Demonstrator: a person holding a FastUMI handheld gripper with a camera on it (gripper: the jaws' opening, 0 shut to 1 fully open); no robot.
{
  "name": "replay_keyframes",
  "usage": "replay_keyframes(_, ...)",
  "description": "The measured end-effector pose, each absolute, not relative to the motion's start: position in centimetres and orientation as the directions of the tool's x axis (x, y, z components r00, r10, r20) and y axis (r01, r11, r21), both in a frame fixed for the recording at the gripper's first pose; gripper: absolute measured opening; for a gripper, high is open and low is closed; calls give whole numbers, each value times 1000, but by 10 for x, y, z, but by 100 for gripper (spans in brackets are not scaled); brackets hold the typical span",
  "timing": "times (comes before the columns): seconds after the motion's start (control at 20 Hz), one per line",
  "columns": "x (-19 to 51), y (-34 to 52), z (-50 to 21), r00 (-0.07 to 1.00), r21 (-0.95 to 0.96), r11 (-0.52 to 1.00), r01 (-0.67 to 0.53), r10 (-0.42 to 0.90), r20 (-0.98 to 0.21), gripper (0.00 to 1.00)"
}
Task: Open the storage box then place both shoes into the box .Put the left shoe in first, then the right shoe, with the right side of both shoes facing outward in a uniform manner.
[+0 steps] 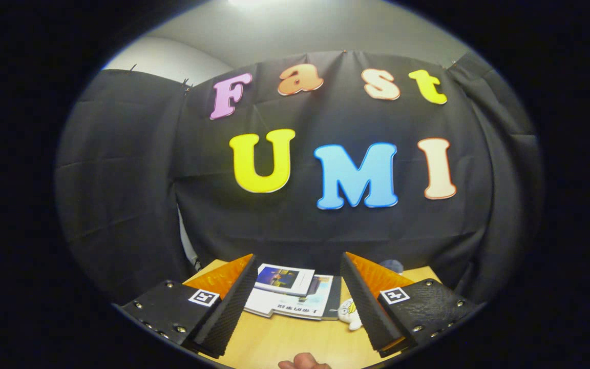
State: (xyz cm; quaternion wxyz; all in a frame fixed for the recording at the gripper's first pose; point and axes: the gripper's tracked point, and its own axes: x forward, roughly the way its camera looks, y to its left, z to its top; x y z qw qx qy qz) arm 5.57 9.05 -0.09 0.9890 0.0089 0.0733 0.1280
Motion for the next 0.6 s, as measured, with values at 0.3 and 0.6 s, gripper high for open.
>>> replay_keyframes(0.3,43,34,40,988,55,987,-153,153,8,98)
replay_keyframes(0.6,47,2,29,990,82,987,-139,140,-6,99)
